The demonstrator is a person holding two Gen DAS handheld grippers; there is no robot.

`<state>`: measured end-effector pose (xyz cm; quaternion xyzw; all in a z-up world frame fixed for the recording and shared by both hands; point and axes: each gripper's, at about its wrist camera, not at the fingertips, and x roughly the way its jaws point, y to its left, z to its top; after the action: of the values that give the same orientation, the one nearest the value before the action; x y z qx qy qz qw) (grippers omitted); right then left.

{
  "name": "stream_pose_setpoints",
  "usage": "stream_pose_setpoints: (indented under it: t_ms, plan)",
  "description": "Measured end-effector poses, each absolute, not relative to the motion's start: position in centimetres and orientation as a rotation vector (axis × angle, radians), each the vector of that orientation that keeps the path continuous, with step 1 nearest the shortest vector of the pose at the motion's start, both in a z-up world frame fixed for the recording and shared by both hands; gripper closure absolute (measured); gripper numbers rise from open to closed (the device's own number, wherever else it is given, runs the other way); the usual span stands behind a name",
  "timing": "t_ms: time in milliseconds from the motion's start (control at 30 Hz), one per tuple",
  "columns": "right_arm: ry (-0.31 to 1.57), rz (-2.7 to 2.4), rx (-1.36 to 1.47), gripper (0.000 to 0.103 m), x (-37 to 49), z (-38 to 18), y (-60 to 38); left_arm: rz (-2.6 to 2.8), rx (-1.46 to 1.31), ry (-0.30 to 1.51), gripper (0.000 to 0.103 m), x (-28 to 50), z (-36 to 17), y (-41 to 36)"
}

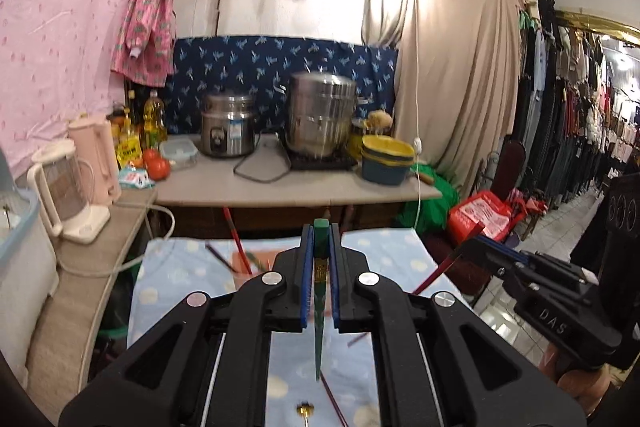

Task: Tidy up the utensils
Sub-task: 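Lift both held chopsticks and carry them over the pink basket, then lower the chopsticks into the basket and open both grippers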

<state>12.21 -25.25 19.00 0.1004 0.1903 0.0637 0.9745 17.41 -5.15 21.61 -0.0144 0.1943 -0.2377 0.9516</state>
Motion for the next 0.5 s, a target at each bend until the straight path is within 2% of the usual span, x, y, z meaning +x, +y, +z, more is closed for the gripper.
stream_pose_setpoints:
  t_ms: [233,500]
  plan:
    - [0.353,0.137,0.225,0.096,18.9,21.6,-25.5,-0.444,-0.074,0.317,0.096,23.0,24.3,-5.7]
    - [0.341,0.123,0.264,0.096,25.4,21.9,-25.7,-0.424,-0.075,0.316,0.096,28.4,24.1,-6.8]
